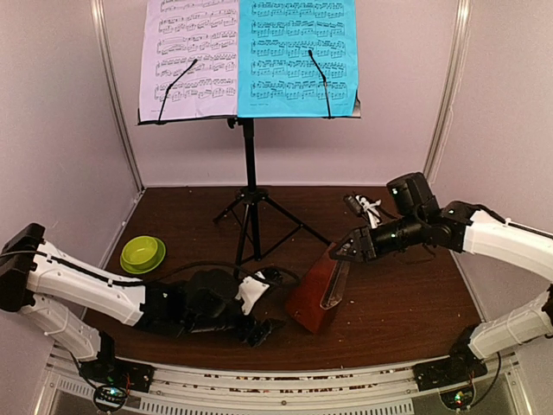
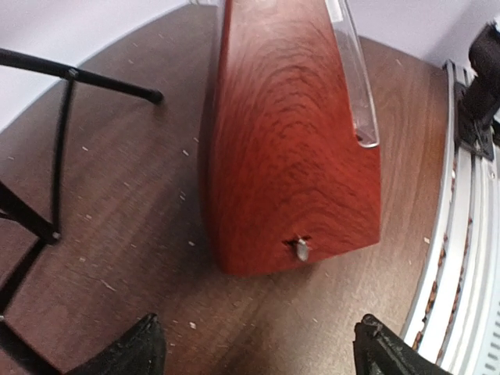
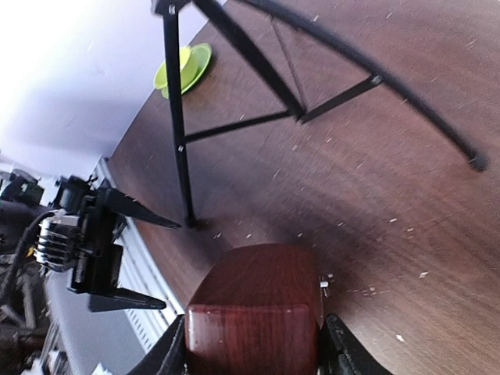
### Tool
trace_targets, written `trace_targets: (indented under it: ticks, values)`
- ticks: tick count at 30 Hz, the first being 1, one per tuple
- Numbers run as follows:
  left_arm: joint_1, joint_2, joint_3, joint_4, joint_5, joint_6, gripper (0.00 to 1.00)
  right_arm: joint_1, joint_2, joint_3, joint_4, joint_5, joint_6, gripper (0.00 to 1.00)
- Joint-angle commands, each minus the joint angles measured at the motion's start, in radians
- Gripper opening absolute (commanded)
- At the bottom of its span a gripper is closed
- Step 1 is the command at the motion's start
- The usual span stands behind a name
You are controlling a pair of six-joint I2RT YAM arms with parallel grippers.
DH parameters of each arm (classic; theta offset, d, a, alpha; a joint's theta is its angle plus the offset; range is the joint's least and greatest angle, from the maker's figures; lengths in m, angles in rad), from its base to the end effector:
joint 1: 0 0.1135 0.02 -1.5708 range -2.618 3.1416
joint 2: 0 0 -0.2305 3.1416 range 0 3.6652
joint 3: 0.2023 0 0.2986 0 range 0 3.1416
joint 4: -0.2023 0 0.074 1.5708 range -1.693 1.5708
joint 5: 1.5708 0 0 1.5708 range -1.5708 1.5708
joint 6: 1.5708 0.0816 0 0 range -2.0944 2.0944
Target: Set up the instrument practice props
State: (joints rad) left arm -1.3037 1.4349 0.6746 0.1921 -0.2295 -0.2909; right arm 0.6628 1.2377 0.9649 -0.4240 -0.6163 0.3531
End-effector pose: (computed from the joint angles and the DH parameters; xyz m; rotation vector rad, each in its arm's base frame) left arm 0.1159 -0.3534 0.1012 0.9449 1.9898 -0.6849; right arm 0.2471 0.2527 0.2201 -0.7195 2.3060 1.2074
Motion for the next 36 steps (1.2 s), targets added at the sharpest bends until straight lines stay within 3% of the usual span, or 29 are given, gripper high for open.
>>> trace_targets:
  ticks: [1, 8, 15, 21, 28, 32, 36]
  values:
    - [-0.003, -0.068, -0.002, -0.007, -0.119, -0.012, 0.86, 0.046, -0.116, 0.054, 0.032, 0.258, 0.13, 0.01]
    - [-0.003, -0.1, 0.062, -0.075, -0.256, -0.03, 0.91, 0.169, -0.108, 0.064, -0.034, 0.535, 0.231, 0.03]
    - [-0.003, -0.101, 0.075, -0.078, -0.283, -0.071, 0.93, 0.32, -0.005, 0.103, -0.056, 0.82, 0.33, 0.07]
    - [-0.003, -0.101, 0.07, -0.077, -0.296, -0.094, 0.93, 0.417, 0.104, 0.196, -0.117, 0.978, 0.346, 0.2]
    - [-0.002, -0.11, 0.083, -0.106, -0.318, -0.097, 0.93, 0.446, 0.165, 0.214, -0.055, 0.897, 0.383, 0.5]
    - [-0.002, -0.113, 0.091, -0.13, -0.33, -0.111, 0.92, 0.455, 0.173, 0.21, -0.012, 0.845, 0.381, 0.77]
    - [-0.003, -0.116, 0.096, -0.14, -0.332, -0.114, 0.92, 0.453, 0.145, 0.192, 0.005, 0.825, 0.377, 0.93]
